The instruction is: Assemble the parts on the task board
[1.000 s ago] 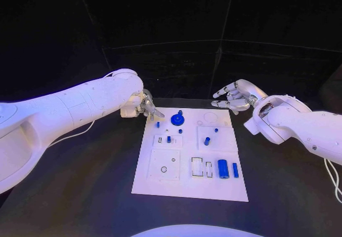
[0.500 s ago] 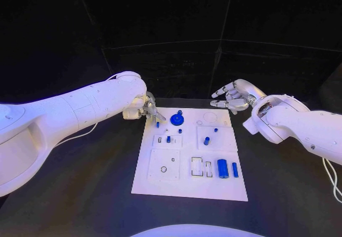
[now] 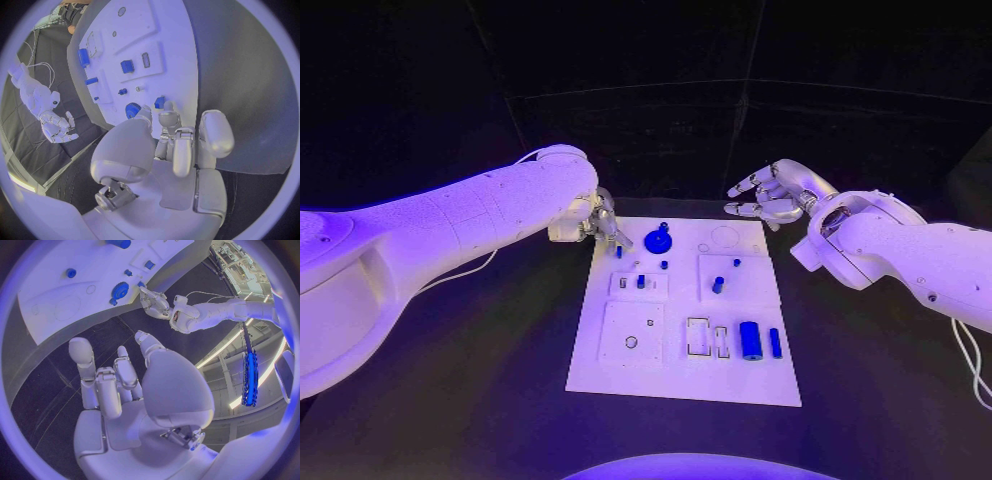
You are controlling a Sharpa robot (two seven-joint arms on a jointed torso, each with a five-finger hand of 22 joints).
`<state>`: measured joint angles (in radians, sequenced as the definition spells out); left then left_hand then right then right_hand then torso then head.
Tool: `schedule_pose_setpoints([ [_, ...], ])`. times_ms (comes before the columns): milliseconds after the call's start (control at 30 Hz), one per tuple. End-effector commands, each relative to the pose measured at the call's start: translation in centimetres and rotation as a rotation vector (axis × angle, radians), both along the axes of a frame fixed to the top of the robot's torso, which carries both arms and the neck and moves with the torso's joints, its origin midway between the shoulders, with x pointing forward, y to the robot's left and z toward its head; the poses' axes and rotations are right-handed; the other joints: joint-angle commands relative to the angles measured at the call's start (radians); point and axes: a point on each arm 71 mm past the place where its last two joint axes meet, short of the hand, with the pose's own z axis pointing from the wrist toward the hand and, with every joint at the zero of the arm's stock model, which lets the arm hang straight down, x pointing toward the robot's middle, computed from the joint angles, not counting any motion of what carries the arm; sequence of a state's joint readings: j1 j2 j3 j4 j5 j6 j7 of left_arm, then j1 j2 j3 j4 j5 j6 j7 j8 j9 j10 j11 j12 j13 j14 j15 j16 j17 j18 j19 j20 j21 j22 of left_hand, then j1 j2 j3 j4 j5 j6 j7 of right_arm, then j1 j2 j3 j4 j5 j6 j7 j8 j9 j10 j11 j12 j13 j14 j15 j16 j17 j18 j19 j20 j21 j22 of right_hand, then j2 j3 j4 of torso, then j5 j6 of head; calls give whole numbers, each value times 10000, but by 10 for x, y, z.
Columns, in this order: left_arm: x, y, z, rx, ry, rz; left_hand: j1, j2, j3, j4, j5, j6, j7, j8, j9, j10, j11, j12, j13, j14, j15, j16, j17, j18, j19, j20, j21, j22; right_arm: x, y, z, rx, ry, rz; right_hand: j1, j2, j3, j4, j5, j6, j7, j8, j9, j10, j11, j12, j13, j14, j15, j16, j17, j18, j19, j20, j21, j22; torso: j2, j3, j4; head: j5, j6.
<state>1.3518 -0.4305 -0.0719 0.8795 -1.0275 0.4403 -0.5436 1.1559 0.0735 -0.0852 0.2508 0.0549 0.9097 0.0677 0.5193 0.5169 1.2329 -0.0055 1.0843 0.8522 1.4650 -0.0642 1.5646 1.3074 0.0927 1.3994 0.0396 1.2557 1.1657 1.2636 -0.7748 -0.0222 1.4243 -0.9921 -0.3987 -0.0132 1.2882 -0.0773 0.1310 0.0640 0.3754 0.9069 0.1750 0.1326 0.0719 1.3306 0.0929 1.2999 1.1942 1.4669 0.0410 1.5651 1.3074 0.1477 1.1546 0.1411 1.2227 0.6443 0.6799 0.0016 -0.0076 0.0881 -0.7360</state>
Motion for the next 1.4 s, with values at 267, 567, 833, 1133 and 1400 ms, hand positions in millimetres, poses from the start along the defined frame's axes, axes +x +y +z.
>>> schedule_pose_setpoints([
  [267,0,-2,0,31,50,-186,222,46,11,-153,-55,55,-1,57,-37,58,-10,62,-12,1058,-53,62,2634,-21,73,-1,60,29,0,2,1,6,-61,106,67,-2,-55,143,69,-22,-24,99,-13,-64,-58,-39,-25,1039,-85,57,2634,65,-86,-90,-88,-52,0,-2,1,15,-19],
  [567,1,-4,0,9,24,-178,974,421,489,-708,-53,66,-35,49,-140,65,-45,49,-50,1058,-81,62,2634,-25,86,-20,68,72,0,2,1,7,-59,115,226,9,-144,301,74,-69,22,191,-15,-61,17,-24,-45,1039,-50,57,2634,82,-29,-28,-127,-102,4,-2,-8,18,-53],
  [833,1,-3,-1,23,123,-228,916,303,457,-781,-63,105,-13,36,-192,77,-30,42,-66,1058,-74,62,2634,-31,89,-23,69,89,0,3,1,6,-50,141,265,4,-151,326,75,-74,24,202,-15,-67,22,-23,-53,1039,-33,57,2634,80,-27,-17,-132,-112,5,1,-6,29,-96],
  [1133,1,-3,-2,24,143,-232,1035,402,583,-920,-59,194,-66,41,-236,115,-69,58,-50,1058,-89,62,2634,-32,94,-28,73,108,0,4,1,11,-55,155,396,4,-282,479,80,-126,12,300,-19,-62,6,-6,-69,1039,-58,57,2634,90,-12,-52,-136,-136,3,0,-3,28,-137],
  [1400,1,-4,-1,-58,57,-251,2003,593,1338,-1780,-48,205,-196,-41,-358,109,-192,-11,-84,1058,-184,62,2634,-32,103,-97,80,146,0,4,1,10,-50,159,424,18,-288,520,80,-130,19,308,-19,-69,16,-4,-77,1039,-40,57,2634,80,-13,-27,-136,-145,1,0,5,36,-166],
])
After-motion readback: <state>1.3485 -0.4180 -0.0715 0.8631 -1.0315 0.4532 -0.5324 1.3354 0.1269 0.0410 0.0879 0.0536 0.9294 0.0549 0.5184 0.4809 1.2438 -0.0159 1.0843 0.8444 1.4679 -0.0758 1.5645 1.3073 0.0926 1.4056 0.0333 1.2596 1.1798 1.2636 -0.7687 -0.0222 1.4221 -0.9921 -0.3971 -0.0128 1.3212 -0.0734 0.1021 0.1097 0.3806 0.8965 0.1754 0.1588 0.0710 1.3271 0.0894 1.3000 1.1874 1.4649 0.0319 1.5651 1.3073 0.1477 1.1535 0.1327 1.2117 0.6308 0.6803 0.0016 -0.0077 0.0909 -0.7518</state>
